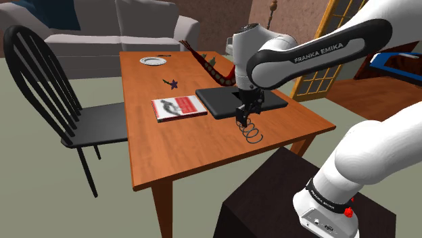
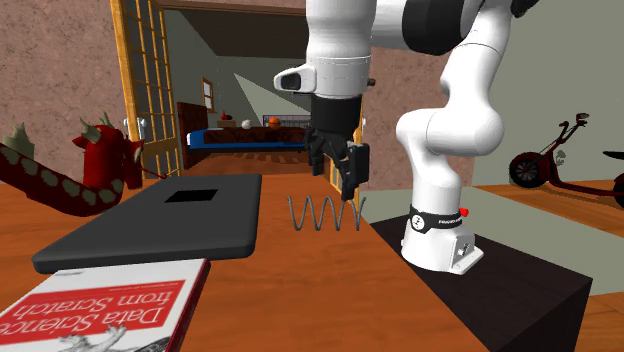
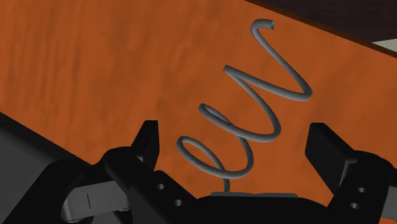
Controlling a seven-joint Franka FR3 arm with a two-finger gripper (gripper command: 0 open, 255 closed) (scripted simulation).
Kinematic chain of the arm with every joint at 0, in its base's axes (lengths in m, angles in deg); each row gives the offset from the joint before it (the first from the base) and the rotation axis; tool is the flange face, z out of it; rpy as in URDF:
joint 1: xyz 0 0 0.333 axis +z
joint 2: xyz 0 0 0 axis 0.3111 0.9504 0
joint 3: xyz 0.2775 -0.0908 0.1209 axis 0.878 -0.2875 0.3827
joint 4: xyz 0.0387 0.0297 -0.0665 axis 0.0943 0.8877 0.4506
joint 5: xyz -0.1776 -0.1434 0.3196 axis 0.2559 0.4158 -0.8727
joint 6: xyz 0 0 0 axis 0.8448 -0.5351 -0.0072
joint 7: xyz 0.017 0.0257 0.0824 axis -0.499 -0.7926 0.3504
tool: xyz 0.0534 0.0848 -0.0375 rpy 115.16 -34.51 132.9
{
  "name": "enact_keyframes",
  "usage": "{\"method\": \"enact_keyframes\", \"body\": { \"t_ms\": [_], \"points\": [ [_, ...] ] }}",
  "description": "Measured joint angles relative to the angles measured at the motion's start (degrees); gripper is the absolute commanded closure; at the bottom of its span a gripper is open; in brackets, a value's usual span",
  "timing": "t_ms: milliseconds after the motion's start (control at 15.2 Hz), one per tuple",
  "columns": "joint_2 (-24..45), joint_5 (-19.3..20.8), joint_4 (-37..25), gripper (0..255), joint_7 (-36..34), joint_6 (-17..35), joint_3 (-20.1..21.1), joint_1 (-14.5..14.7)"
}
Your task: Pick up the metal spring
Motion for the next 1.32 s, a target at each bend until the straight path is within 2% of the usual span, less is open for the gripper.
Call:
{"method": "enact_keyframes", "body": {
  "t_ms": [462,528,1122,1320],
  "points": [
    [3.3,1.0,2.9,0,-2.3,5.8,1.0,-0.4],
    [3.7,1.1,3.0,255,-2.4,6.3,1.0,-0.5],
    [4.1,1.3,3.1,255,-2.5,6.8,1.1,-0.6],
    [3.4,1.0,2.6,255,-2.2,5.6,1.0,-0.5]
  ]
}}
